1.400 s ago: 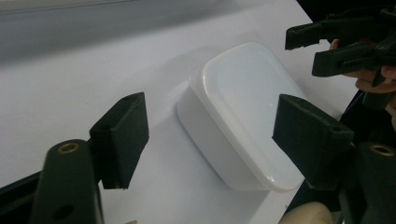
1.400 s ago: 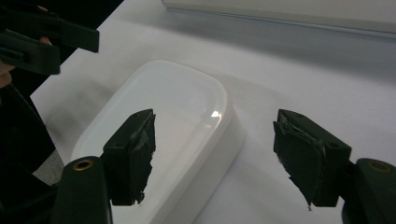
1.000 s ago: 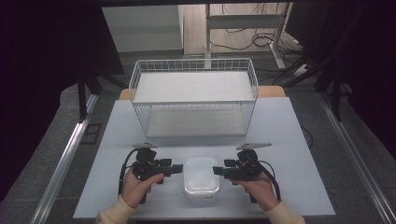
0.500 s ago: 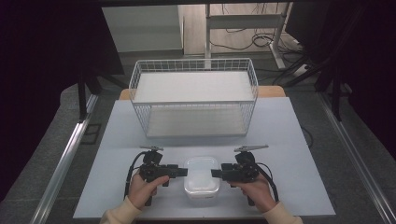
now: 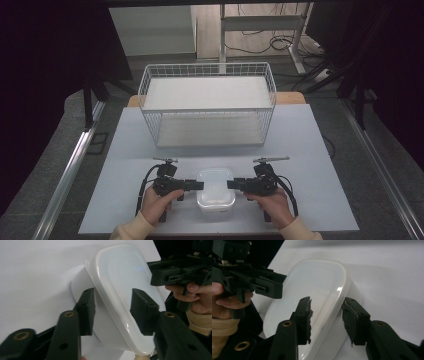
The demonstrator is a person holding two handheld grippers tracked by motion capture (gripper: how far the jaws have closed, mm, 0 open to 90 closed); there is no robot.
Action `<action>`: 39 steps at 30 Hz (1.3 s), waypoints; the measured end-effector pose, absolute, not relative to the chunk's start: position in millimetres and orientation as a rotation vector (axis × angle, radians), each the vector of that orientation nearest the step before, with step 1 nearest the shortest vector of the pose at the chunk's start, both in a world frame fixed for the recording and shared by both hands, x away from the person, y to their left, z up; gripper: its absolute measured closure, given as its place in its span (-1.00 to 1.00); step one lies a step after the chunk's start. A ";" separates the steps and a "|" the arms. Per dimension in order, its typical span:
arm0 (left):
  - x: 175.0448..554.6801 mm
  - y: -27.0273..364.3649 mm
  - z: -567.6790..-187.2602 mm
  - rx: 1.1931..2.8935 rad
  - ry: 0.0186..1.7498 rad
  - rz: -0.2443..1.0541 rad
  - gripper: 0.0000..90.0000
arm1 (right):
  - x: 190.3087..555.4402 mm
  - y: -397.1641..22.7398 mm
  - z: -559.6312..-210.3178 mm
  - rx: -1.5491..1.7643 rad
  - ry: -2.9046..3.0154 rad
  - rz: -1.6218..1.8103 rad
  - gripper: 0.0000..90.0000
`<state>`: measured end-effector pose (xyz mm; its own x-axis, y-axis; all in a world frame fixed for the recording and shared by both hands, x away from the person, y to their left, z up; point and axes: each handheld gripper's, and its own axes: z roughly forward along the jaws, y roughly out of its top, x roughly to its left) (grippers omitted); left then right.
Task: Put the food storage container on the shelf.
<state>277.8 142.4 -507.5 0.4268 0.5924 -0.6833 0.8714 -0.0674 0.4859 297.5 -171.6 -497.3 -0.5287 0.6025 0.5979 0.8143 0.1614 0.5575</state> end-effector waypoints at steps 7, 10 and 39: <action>273.6 147.0 -501.6 1.746 1.252 -0.364 0.46 | 296.5 -177.3 -495.4 -1.369 -2.146 -1.326 0.50; 272.4 147.3 -499.3 1.743 1.246 -0.353 0.50 | 295.3 -177.9 -494.1 -1.370 -2.143 -1.337 0.52; 256.8 153.3 -470.9 1.728 1.155 -0.200 0.76 | 284.8 -180.9 -466.7 -1.265 -2.205 -1.488 0.78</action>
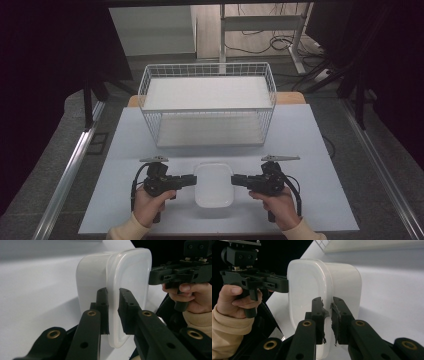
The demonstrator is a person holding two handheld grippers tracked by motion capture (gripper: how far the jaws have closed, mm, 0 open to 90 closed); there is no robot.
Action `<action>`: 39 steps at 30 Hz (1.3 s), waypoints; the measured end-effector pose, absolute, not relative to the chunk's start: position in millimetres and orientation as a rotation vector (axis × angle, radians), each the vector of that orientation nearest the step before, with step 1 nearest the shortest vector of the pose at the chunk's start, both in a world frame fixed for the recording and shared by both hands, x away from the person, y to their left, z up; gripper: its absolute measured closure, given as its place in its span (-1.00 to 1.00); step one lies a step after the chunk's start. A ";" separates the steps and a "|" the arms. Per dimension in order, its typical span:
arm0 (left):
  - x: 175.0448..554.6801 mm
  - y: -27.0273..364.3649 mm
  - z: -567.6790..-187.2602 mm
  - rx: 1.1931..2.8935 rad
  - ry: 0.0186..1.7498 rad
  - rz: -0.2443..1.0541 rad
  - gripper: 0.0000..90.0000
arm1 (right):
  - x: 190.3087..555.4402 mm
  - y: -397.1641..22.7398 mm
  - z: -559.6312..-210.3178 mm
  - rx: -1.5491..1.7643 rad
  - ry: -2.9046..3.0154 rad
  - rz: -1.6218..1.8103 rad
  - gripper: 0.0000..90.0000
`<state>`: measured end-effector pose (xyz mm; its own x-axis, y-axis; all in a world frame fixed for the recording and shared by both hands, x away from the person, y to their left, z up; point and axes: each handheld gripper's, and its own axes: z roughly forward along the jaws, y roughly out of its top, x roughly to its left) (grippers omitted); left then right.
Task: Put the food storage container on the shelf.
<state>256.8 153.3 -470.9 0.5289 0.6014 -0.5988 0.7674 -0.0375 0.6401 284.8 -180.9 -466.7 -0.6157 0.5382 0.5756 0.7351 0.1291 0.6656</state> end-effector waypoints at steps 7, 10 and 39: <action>254.4 153.9 -464.2 1.721 1.150 -0.175 0.76 | 282.6 -179.1 -455.2 -1.246 -2.244 -1.526 0.78; 255.9 154.2 -462.1 1.719 1.144 -0.169 0.76 | 284.4 -178.3 -450.8 -1.233 -2.260 -1.541 0.78; 279.0 160.0 -417.8 1.730 1.077 -0.095 0.77 | 310.5 -174.0 -409.5 -1.125 -2.346 -1.645 0.78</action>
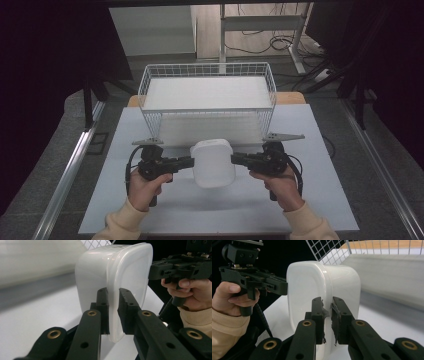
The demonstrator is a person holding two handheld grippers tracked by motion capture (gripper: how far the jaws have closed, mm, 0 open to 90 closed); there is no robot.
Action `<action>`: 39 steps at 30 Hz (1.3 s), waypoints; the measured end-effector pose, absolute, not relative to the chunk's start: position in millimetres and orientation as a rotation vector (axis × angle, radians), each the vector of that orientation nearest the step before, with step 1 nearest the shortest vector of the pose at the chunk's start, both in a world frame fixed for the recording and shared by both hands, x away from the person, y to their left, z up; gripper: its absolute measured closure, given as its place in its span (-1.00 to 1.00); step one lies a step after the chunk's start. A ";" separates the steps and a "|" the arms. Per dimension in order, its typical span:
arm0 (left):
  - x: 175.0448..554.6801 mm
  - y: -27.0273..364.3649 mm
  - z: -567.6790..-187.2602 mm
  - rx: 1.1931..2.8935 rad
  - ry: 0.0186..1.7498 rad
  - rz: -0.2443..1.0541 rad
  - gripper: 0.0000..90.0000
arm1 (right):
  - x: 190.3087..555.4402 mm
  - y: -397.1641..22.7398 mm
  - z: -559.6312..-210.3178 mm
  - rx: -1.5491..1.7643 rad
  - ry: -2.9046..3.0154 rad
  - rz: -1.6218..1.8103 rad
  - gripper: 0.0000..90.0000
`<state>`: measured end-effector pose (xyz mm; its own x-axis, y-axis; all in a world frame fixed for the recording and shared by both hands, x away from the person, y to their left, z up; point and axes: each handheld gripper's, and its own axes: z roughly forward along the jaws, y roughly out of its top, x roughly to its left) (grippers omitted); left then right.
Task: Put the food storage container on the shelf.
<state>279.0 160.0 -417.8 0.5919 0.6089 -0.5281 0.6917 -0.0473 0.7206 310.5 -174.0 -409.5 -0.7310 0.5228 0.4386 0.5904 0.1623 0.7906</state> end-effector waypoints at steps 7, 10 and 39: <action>287.8 159.5 -402.7 1.733 1.064 -0.062 0.77 | 320.6 -172.8 -395.0 -1.122 -2.353 -1.665 0.78; 292.1 162.0 -393.8 1.732 1.052 -0.045 0.77 | 323.8 -171.0 -388.3 -1.114 -2.357 -1.677 0.77; 319.6 166.0 -348.8 1.717 1.025 -0.012 0.77 | 352.2 -166.3 -345.2 -1.097 -2.369 -1.754 0.77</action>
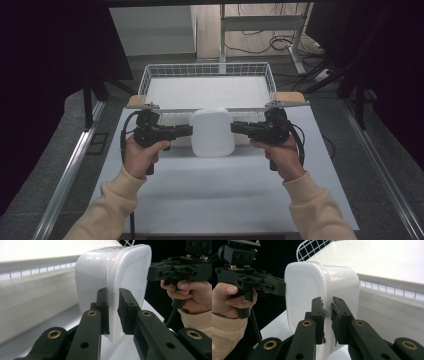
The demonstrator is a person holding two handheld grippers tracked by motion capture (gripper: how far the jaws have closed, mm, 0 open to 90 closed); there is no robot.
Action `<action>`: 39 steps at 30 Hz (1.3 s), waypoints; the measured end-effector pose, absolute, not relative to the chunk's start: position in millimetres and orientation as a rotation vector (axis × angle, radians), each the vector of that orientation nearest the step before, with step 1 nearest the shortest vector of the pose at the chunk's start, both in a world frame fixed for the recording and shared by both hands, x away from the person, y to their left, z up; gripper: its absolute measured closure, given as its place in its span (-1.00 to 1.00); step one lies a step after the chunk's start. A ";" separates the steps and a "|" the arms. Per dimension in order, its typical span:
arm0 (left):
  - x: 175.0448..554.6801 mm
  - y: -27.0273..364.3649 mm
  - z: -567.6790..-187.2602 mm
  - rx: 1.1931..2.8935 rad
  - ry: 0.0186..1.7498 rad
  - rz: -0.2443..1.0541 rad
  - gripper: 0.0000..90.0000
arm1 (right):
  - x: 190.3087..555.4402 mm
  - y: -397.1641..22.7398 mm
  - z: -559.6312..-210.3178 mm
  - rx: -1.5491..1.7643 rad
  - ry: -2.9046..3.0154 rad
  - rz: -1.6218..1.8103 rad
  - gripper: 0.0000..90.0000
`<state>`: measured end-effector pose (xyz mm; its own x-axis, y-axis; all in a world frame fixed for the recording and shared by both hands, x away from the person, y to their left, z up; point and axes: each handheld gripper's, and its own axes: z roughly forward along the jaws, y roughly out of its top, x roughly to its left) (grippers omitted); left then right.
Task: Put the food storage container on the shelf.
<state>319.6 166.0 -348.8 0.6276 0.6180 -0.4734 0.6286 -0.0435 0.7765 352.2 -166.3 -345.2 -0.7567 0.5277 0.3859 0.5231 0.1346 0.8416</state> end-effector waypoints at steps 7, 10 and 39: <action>321.3 167.3 -335.2 1.716 1.009 0.013 0.77 | 354.3 -164.7 -328.9 1.067 2.348 1.754 0.77; 324.8 168.8 -331.0 1.710 1.007 0.005 0.77 | 355.9 -163.9 -324.8 1.066 2.349 1.749 0.77; 394.8 184.6 -272.1 1.726 1.019 0.003 0.77 | 421.7 -146.8 -266.5 1.084 2.354 1.734 0.77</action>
<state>394.8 184.6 -272.1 0.6333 0.6228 -0.4594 0.6203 -0.0536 0.7825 421.7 -146.8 -266.5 -0.7579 0.5379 0.3691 0.5121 0.1400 0.8474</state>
